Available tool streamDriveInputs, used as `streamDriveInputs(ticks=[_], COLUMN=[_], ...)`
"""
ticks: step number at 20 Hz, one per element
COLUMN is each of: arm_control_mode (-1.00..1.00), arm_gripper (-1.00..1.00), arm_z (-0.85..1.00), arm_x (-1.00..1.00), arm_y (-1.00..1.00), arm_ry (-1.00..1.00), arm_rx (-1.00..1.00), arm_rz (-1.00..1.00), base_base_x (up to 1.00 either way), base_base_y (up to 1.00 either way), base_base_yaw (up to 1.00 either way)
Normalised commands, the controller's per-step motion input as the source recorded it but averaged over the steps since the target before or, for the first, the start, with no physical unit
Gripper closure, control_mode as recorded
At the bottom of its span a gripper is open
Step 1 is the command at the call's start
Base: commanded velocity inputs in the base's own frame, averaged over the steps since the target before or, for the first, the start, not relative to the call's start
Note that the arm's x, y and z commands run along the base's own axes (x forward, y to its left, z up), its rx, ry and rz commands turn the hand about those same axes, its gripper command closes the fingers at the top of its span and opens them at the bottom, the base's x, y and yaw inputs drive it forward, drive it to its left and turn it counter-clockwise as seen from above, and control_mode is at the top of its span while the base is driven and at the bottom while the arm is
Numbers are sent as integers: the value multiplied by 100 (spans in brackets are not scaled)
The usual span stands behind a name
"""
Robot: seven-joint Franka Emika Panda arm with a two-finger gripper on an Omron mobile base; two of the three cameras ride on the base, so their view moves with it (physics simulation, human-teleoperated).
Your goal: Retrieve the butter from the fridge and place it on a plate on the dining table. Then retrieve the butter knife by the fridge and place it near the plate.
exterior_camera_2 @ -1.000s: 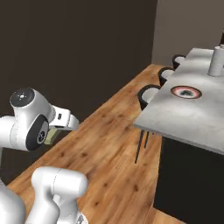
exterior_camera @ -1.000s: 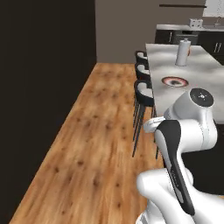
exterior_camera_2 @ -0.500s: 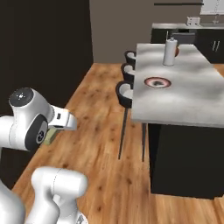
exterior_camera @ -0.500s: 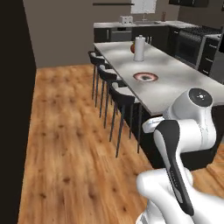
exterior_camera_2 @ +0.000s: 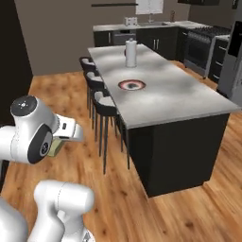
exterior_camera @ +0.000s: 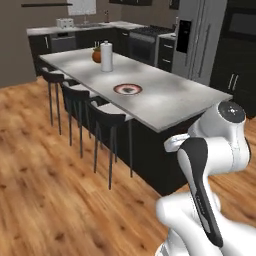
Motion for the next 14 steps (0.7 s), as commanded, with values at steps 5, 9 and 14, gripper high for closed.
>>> streamDriveInputs(ticks=[5, 9, 14], arm_control_mode=[100, 100, 100], arm_gripper=[100, 100, 100], arm_z=[0, 0, 0], arm_x=[0, 0, 0], arm_y=[0, 0, 0], arm_ry=[0, 0, 0], arm_rx=[0, 0, 0], arm_rz=[0, 0, 0], base_base_x=[71, 32, 0], base_base_y=[100, 96, 76], base_base_yaw=[-47, -47, -64])
